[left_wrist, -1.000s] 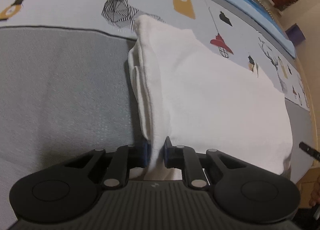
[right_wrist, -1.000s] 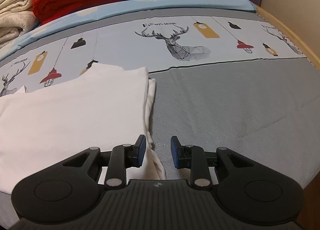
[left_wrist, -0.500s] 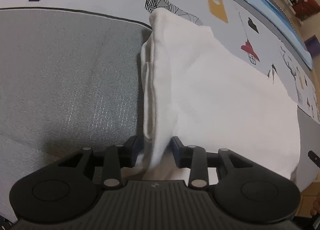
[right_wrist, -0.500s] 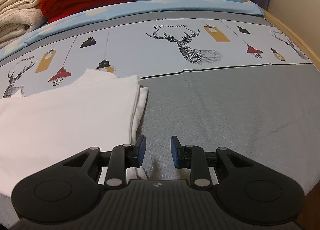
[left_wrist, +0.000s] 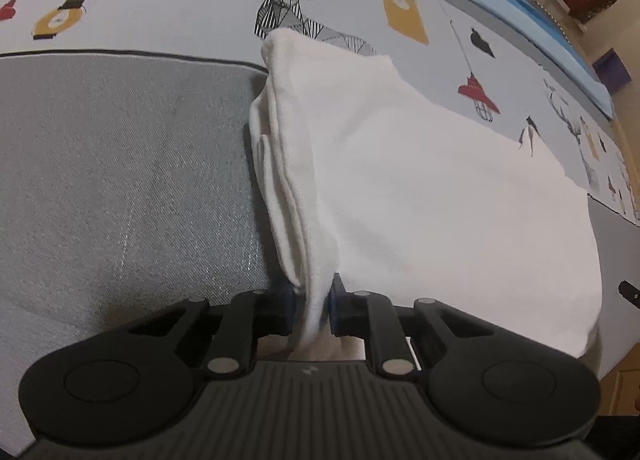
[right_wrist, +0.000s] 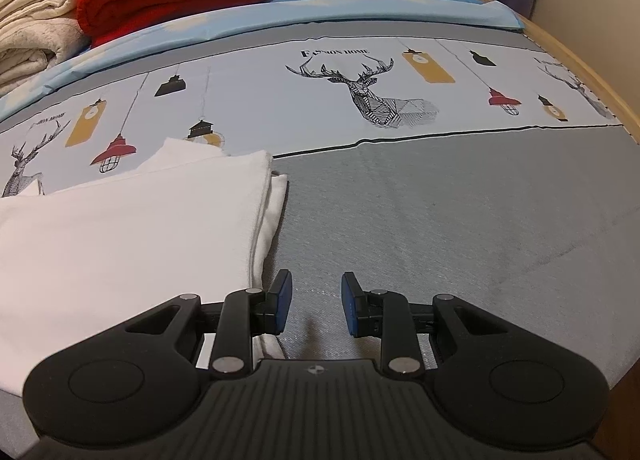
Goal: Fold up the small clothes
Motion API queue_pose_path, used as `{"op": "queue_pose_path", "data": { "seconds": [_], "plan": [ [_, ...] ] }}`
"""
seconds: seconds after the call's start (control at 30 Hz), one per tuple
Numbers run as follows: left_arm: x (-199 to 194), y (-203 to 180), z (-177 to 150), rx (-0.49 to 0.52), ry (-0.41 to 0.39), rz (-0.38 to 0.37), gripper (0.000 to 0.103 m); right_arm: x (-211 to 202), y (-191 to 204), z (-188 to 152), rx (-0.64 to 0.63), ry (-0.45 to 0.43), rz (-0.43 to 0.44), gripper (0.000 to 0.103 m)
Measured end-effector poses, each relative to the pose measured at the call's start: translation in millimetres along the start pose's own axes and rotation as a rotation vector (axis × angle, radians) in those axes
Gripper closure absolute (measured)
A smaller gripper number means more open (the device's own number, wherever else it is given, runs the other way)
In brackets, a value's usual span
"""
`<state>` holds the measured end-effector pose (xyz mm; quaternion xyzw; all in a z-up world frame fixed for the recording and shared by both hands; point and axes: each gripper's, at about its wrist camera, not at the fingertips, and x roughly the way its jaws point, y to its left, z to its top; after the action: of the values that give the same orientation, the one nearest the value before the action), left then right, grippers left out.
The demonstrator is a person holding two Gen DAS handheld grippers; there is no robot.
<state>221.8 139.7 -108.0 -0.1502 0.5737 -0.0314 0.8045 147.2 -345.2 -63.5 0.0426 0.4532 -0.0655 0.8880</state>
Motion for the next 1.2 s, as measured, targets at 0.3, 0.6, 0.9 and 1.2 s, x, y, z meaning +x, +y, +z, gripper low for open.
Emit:
{"op": "queue_pose_path", "data": {
  "seconds": [0.3, 0.6, 0.9, 1.2],
  "plan": [
    [-13.5, 4.6, -2.3, 0.019, -0.026, 0.078, 0.086, -1.3, 3.9, 0.8, -0.009, -0.006, 0.010, 0.075],
    [-28.2, -3.9, -3.4, 0.067, -0.079, 0.109, 0.087, -0.7, 2.5, 2.4, -0.011, -0.006, 0.012, 0.075],
    [-37.5, -14.2, 4.9, 0.033, -0.134, -0.012, 0.087, -1.4, 2.9, 3.9, -0.005, -0.011, 0.015, 0.075],
    [-41.4, -28.6, 5.3, 0.052, -0.158, -0.084, 0.088, -2.6, 2.0, 5.6, 0.005, -0.017, 0.022, 0.075]
  ]
}}
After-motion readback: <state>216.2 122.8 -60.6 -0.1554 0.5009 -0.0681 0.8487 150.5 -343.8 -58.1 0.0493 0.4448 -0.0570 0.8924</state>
